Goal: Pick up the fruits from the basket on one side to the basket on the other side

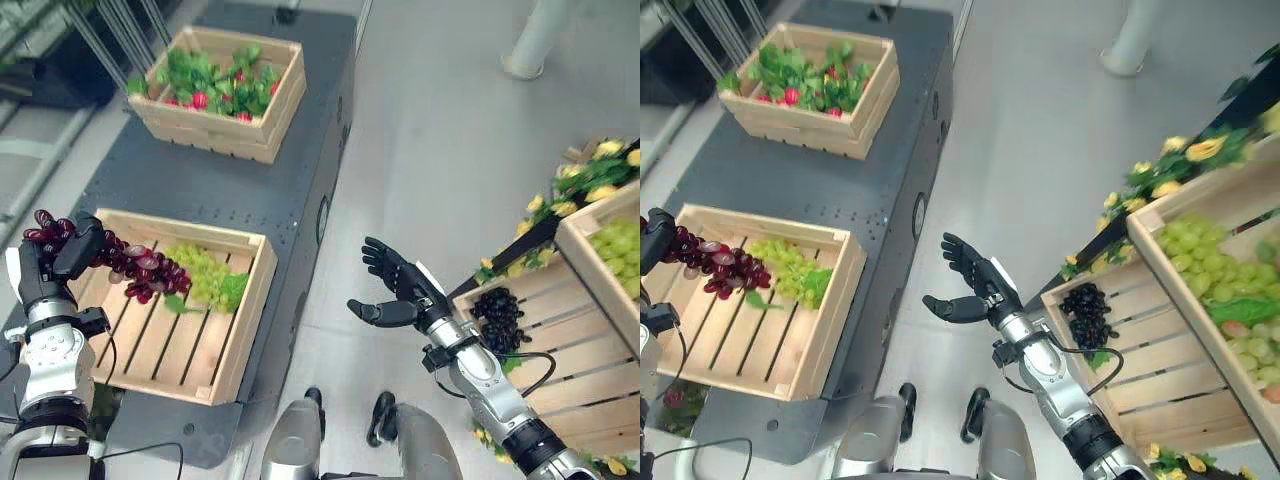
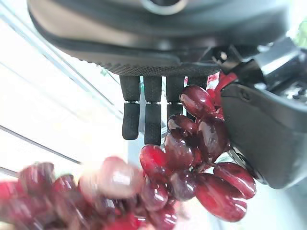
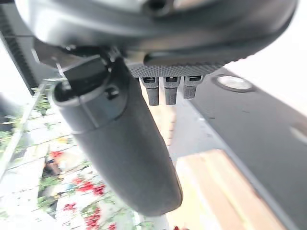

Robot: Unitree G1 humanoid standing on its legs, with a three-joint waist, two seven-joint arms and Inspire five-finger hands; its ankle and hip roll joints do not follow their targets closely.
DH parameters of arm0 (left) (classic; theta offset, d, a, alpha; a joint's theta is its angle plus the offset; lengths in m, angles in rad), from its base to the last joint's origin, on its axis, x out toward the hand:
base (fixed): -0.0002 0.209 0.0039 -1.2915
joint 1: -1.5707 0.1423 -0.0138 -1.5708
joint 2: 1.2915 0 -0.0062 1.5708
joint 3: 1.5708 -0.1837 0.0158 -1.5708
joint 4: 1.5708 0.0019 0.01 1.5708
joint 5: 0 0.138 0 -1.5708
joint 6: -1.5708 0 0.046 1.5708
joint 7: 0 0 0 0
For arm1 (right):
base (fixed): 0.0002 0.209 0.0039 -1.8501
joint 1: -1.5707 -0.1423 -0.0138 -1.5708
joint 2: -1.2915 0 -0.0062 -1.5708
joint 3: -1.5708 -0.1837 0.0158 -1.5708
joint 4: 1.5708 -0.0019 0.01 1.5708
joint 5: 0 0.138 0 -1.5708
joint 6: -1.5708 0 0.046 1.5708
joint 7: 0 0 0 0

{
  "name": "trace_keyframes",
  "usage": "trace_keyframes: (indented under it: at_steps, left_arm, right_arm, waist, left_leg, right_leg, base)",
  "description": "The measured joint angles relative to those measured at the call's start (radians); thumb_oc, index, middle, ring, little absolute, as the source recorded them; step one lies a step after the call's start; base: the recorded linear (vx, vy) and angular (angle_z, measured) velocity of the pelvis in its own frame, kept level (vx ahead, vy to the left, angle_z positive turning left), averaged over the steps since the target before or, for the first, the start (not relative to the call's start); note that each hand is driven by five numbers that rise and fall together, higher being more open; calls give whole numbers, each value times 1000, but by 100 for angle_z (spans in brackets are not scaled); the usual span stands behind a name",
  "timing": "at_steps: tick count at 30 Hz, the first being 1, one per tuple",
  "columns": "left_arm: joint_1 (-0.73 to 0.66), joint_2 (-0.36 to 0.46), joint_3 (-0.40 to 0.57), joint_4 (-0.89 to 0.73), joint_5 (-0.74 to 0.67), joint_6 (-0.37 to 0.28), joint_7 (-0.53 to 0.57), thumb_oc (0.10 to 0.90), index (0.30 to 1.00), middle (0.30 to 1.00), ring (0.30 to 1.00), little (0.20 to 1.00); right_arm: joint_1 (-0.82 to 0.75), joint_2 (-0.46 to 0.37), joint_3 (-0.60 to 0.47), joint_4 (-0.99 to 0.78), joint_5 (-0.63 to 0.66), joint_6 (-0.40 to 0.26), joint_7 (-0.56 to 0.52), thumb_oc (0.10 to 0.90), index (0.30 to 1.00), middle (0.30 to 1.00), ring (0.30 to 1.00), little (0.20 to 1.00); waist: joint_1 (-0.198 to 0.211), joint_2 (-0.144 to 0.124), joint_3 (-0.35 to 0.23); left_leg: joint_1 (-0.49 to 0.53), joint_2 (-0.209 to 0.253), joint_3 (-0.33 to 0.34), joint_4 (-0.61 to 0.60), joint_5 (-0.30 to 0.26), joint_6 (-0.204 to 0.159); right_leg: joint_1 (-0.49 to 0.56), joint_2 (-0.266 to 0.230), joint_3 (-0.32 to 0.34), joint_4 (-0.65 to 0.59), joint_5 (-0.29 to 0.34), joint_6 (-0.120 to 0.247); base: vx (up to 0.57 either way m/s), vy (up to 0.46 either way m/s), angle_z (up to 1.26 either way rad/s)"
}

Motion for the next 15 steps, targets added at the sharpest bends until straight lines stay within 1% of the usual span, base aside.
trace_keyframes:
  at_steps: [3, 5, 6, 7, 9, 10, 11, 12, 13, 15]
  left_arm:
    - [-1, -4, -1, -28, -7, -28, -3, 400, 300, 300, 300, 300]
    - [-7, -7, -9, -92, -7, -47, -20, 400, 300, 300, 300, 300]
    - [-12, -8, -15, -108, -7, -48, -23, 400, 300, 300, 300, 300]
    - [-20, -8, -24, -127, -7, -49, -24, 400, 300, 300, 300, 300]
    - [-43, -8, -59, -162, -6, -59, -31, 400, 300, 300, 300, 300]
    - [-56, -8, -64, -178, -5, -59, -41, 400, 300, 300, 300, 300]
    - [-68, -8, -66, -189, -5, -59, -43, 400, 300, 300, 300, 300]
    - [-100, -7, -81, -209, -5, -59, -48, 400, 300, 300, 300, 300]
    - [-109, -7, -86, -219, -5, -60, -51, 400, 300, 300, 300, 300]
    - [-153, -7, -116, -267, -3, -60, -53, 400, 300, 300, 300, 300]
  right_arm:
    - [-2, -4, 11, -34, 0, 1, 0, 800, 900, 900, 900, 900]
    - [-12, -6, 10, -53, 2, 7, 0, 800, 900, 900, 900, 900]
    - [-19, -6, 10, -57, 3, 15, 0, 800, 900, 900, 900, 900]
    - [-30, -6, 11, -60, 4, 29, 0, 800, 900, 900, 900, 900]
    - [-61, -9, 11, -60, 3, 62, 2, 800, 900, 900, 900, 900]
    - [-79, -12, 11, -60, 4, 88, 11, 800, 900, 900, 900, 900]
    - [-89, -16, 12, -60, 8, 102, 20, 800, 900, 900, 900, 900]
    - [-109, -36, 19, -61, 23, 127, 46, 800, 900, 900, 900, 900]
    - [-116, -43, 22, -61, 40, 135, 58, 800, 900, 900, 900, 900]
    - [-154, -57, 26, -61, 90, 171, 95, 800, 900, 900, 900, 900]
  waist:
    - [-2, 5, -39]
    - [-8, 10, -74]
    - [-8, 11, -82]
    - [-8, 15, -89]
    - [-10, 31, -111]
    - [-12, 37, -118]
    - [-11, 38, -119]
    - [-7, 38, -126]
    - [-5, 38, -130]
    - [2, 38, -136]
  left_leg:
    - [44, 0, -22, -70, 23, -4]
    - [78, 1, -25, -144, 54, -3]
    - [86, 1, -26, -162, 62, -3]
    - [95, 1, -26, -182, 71, -2]
    - [109, 0, -36, -222, 89, 1]
    - [117, 0, -40, -243, 101, 2]
    - [127, 0, -43, -259, 110, 2]
    - [135, 0, -50, -282, 121, 3]
    - [137, 0, -51, -291, 126, 3]
    - [149, -3, -52, -319, 140, 4]
  right_leg:
    - [37, 14, -2, -58, 22, 0]
    - [64, 23, -2, -114, 42, 5]
    - [70, 25, -3, -129, 48, 5]
    - [81, 29, -3, -151, 59, 7]
    - [99, 36, -5, -204, 84, 12]
    - [111, 39, -5, -235, 101, 15]
    - [123, 42, -6, -256, 112, 17]
    - [144, 49, -9, -306, 137, 19]
    - [150, 50, -9, -324, 147, 19]
    - [193, 61, -9, -420, 198, 21]
  base:
    - [17, -96, -9]
    - [20, -112, 3]
    - [14, -102, 5]
    - [7, -75, 1]
    - [10, -118, 1]
    - [11, -116, 1]
    - [14, -156, 5]
    - [7, -96, 5]
    - [11, -112, 6]
    - [7, -119, 1]
